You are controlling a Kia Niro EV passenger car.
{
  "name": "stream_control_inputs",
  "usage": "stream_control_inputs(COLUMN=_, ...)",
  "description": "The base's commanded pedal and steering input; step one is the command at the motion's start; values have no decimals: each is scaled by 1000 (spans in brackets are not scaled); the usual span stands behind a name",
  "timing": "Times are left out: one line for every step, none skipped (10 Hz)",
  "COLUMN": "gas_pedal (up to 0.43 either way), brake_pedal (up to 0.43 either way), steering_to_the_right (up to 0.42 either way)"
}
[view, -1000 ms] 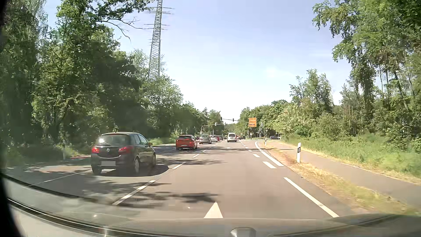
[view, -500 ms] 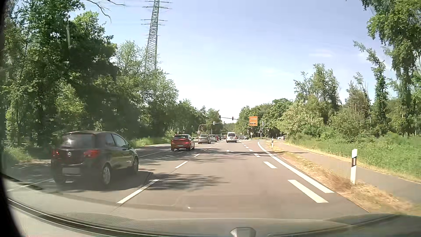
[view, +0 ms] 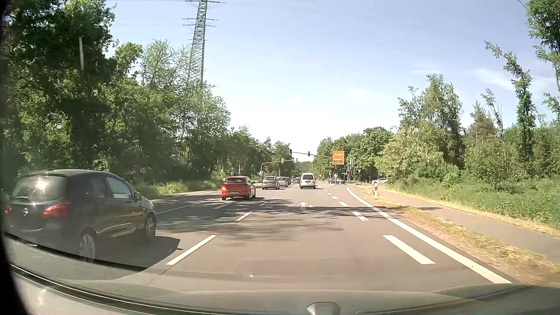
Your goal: Follow the waypoints while adhering to traffic rules and regulations
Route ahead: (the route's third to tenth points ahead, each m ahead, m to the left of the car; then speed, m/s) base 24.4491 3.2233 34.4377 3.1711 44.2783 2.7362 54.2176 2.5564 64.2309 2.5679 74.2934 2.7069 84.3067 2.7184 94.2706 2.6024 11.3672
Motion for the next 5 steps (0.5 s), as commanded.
stream_control_inputs(gas_pedal=0, brake_pedal=189, steering_to_the_right=10)
stream_control_inputs(gas_pedal=0, brake_pedal=201, steering_to_the_right=10)
stream_control_inputs(gas_pedal=0, brake_pedal=213, steering_to_the_right=10)
stream_control_inputs(gas_pedal=0, brake_pedal=213, steering_to_the_right=10)
stream_control_inputs(gas_pedal=0, brake_pedal=220, steering_to_the_right=11)
